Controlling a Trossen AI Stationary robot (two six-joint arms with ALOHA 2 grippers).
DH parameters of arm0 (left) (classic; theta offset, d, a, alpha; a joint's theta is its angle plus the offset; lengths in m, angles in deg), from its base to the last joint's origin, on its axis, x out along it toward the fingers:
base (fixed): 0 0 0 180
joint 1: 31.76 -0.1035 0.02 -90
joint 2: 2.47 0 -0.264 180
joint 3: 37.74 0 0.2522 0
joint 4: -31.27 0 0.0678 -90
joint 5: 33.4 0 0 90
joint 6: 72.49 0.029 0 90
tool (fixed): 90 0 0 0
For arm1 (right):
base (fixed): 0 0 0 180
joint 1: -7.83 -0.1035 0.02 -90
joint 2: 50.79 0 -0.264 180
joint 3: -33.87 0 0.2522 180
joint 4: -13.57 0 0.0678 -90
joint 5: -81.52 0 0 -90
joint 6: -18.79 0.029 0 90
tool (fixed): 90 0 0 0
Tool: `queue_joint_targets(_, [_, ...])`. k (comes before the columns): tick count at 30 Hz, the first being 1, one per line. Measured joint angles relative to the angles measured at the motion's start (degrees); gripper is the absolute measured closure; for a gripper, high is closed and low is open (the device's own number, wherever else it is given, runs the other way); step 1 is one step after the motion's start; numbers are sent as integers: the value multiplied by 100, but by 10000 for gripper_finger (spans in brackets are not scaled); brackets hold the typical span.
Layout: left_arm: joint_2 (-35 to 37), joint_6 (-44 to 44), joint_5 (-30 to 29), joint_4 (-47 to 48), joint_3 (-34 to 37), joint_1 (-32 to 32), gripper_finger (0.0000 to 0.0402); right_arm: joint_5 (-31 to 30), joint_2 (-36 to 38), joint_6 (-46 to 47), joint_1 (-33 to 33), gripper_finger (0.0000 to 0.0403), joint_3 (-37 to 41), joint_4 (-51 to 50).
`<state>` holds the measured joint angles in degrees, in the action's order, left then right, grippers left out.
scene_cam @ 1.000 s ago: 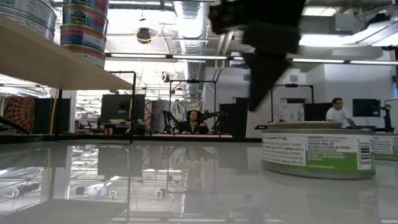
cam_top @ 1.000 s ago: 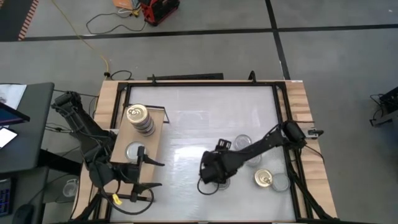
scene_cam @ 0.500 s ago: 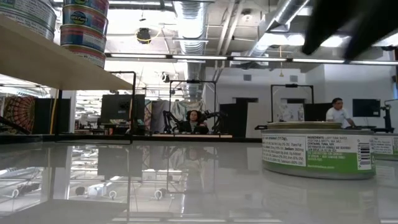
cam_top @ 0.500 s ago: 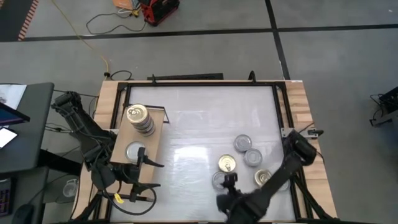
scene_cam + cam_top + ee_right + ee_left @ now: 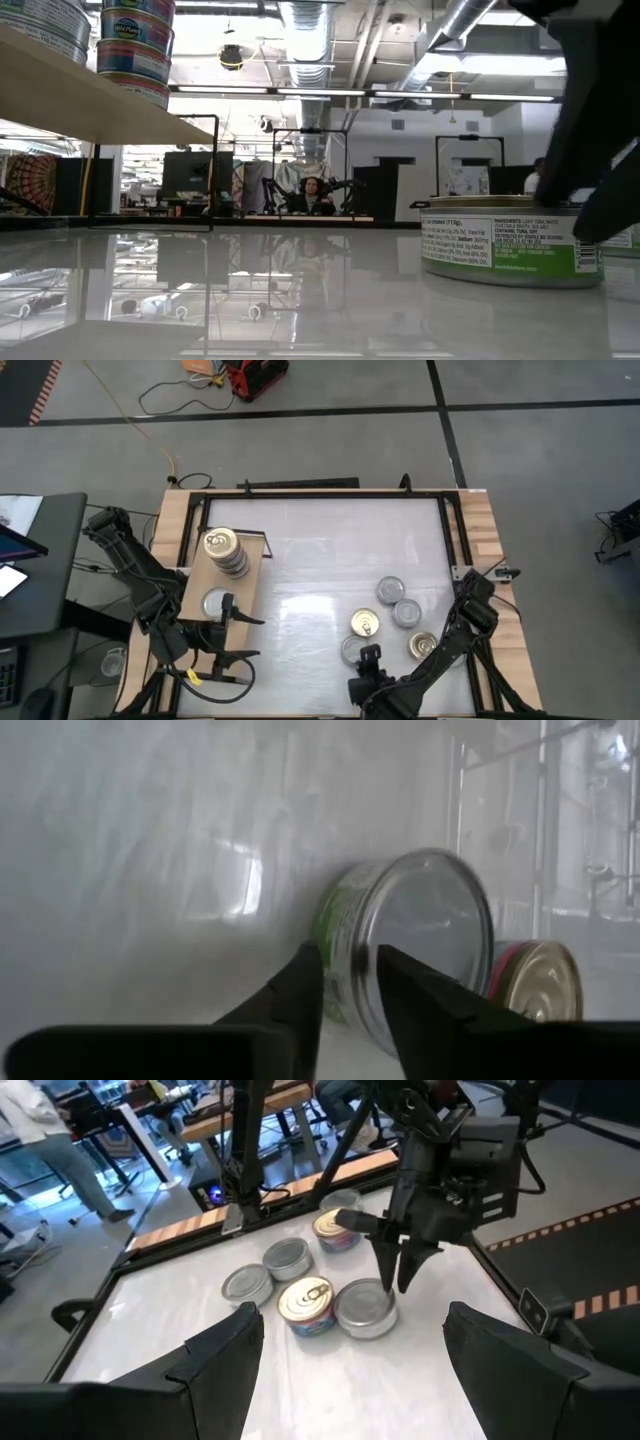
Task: Stack canned seafood by type on shelf
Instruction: Stack the blue tuna can on top of the blue tuna can on the shelf
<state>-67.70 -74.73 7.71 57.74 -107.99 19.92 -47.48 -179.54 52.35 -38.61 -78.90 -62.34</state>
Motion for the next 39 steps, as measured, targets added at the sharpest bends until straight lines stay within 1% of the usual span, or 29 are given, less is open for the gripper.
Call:
queue_joint_targets(9, [0, -57, -4, 40, 0, 0, 107, 93, 3, 97, 1, 354, 66, -161])
queue_joint_targets(14, [0, -44, -4, 40, 0, 0, 107, 194, 55, 161, -7, 382, 380, 143])
queue_joint_targets(18, [0, -42, -66, 38, 0, 0, 107, 47, 47, 430, 32, 380, 420, 137])
queue_joint_targets(22, [0, -50, -94, 40, 0, 0, 107, 65, 49, 418, 119, 370, 424, 169])
queue_joint_targets(27, [0, -55, -99, 40, 0, -2, 107, 16, 32, 416, 321, 378, 426, 165])
queue_joint_targets(31, [0, -46, -159, 40, 0, -2, 107, -66, 20, 411, 608, 382, 445, 25])
queue_joint_targets(35, [0, -42, -231, 42, 0, -1, 107, -350, -4, 332, 995, 374, 486, -128])
queue_joint_targets(39, [0, -42, -271, 82, 0, 0, 107, -385, -9, -212, 1489, 372, 490, -132])
